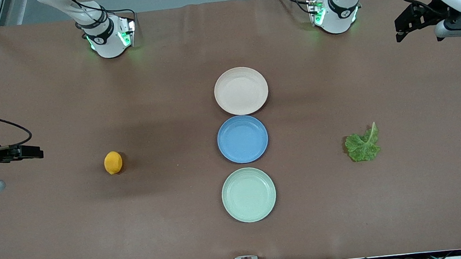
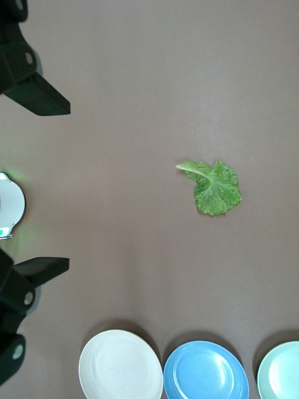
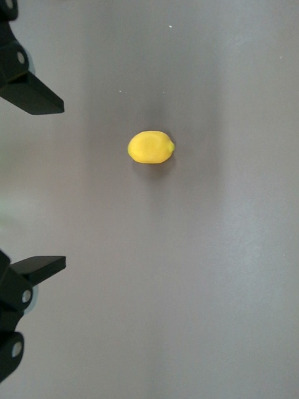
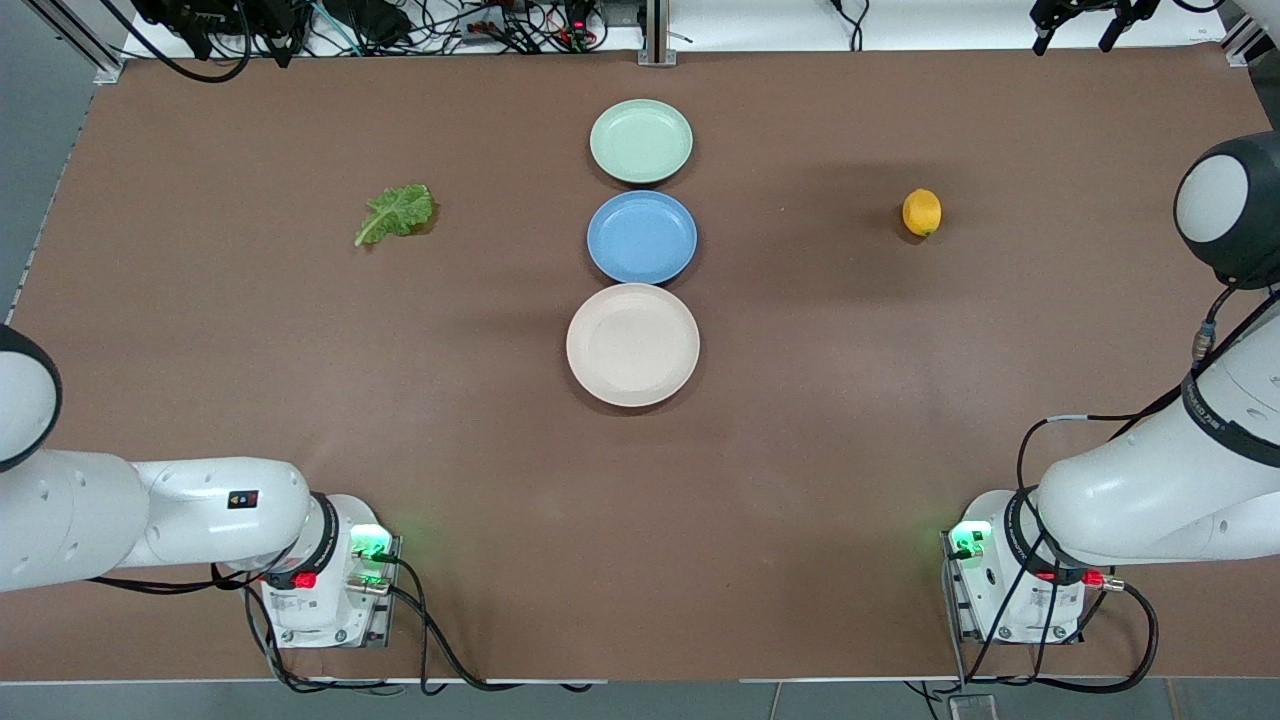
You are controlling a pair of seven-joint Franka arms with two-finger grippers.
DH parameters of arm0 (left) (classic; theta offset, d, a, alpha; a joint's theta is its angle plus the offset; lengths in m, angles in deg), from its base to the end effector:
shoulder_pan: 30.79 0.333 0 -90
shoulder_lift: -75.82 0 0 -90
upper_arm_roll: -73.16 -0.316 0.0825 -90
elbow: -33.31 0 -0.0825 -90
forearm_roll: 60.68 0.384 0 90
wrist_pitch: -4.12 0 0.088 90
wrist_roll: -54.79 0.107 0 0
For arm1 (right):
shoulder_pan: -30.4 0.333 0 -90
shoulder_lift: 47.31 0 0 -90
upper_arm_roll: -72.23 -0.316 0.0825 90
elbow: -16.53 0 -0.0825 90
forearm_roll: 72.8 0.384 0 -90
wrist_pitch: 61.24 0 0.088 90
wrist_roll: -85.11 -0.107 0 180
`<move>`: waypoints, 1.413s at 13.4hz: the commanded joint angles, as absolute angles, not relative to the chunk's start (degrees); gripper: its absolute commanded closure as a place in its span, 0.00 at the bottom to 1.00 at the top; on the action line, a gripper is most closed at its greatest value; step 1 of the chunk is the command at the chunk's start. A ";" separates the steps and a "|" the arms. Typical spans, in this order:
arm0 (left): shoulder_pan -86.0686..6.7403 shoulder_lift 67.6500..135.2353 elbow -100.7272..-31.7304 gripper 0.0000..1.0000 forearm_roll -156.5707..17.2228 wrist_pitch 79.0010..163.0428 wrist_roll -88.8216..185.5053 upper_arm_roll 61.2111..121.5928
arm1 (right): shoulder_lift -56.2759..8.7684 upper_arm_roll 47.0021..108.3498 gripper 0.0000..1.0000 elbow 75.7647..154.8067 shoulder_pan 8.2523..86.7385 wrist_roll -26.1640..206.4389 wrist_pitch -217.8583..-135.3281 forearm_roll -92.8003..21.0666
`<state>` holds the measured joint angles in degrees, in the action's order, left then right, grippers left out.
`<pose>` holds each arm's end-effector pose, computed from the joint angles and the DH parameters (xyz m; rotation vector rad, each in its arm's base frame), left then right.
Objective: Pick lemon and lettuce from plates
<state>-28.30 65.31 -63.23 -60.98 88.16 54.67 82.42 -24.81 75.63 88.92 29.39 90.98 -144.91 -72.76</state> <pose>0.4814 -0.0660 0.6564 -3.1098 0.1764 0.0554 0.6508 -0.0429 0.5211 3.1214 0.0434 -0.3075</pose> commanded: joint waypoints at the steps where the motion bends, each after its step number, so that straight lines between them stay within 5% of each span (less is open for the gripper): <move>1: -27.11 63.25 -66.10 0.00 -62.44 91.39 54.88 81.51 | -31.37 75.30 0.00 97.00 29.69 90.91 -146.39 -72.62; 8: -26.83 64.31 -65.40 0.00 -62.44 92.63 55.32 81.51 | -46.94 75.57 0.00 116.53 31.19 90.91 -155.71 -73.06; 19: -26.57 67.03 -61.97 0.00 -62.09 92.01 55.32 81.60 | -53.63 75.13 0.00 116.81 30.31 91.43 -154.40 -73.68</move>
<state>-27.01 65.98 -63.58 -60.99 92.15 54.80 81.41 -52.21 75.82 114.98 30.87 90.99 -153.60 -72.84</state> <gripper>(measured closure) 0.000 0.000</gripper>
